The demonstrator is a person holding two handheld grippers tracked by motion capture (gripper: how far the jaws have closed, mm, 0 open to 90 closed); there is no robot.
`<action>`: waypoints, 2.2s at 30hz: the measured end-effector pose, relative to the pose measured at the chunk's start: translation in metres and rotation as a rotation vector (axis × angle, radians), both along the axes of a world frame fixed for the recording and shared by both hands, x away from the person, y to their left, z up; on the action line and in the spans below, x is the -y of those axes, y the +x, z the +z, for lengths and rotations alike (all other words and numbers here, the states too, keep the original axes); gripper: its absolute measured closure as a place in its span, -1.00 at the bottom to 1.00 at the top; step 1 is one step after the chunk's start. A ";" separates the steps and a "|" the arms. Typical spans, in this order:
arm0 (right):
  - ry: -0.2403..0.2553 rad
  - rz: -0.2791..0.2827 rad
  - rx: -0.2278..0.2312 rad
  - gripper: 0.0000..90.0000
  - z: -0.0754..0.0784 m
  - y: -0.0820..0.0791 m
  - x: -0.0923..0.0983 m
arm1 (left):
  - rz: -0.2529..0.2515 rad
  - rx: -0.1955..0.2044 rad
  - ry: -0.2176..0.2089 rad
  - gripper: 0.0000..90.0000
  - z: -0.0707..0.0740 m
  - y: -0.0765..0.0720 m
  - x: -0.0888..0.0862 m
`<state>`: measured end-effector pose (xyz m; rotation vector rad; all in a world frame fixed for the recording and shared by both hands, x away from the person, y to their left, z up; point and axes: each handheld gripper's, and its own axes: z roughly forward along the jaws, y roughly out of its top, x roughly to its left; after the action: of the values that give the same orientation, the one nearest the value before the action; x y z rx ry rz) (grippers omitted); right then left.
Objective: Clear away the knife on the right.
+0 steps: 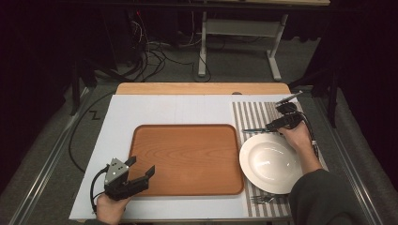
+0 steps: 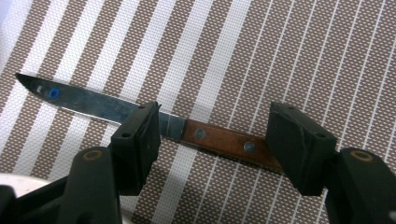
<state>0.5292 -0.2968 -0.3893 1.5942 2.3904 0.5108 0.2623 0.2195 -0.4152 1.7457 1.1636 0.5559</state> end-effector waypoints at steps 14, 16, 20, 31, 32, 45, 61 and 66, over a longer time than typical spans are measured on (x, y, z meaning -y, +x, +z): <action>-0.026 0.015 -0.035 -0.16 -0.008 0.000 -0.001 | -0.002 -0.001 0.003 -0.47 0.000 0.000 0.000; -0.032 0.021 -0.038 -0.12 -0.008 0.000 -0.002 | -0.003 -0.002 0.003 -0.47 0.000 0.000 0.000; -0.062 0.024 -0.032 -0.06 -0.008 -0.002 -0.004 | -0.003 -0.001 0.003 -0.47 0.000 0.000 0.000; -0.067 0.020 -0.036 0.37 -0.006 -0.011 -0.004 | -0.003 0.000 0.002 -0.47 0.000 -0.001 0.000; -0.067 0.020 -0.036 0.37 -0.006 -0.011 -0.004 | -0.003 0.000 0.001 -0.47 0.000 -0.001 0.000; -0.073 0.040 -0.037 0.72 -0.005 -0.015 0.000 | -0.003 -0.001 0.003 -0.47 0.000 -0.001 0.000; -0.105 0.039 0.023 0.73 0.005 -0.017 0.002 | -0.003 -0.003 0.001 -0.47 0.000 0.000 0.000; -0.126 0.057 0.076 0.73 0.020 -0.024 0.000 | -0.003 -0.004 0.000 -0.47 0.000 0.000 0.000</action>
<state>0.5055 -0.2972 -0.3691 1.4324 2.3667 0.4150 0.2621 0.2191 -0.4152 1.7487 1.1638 0.5514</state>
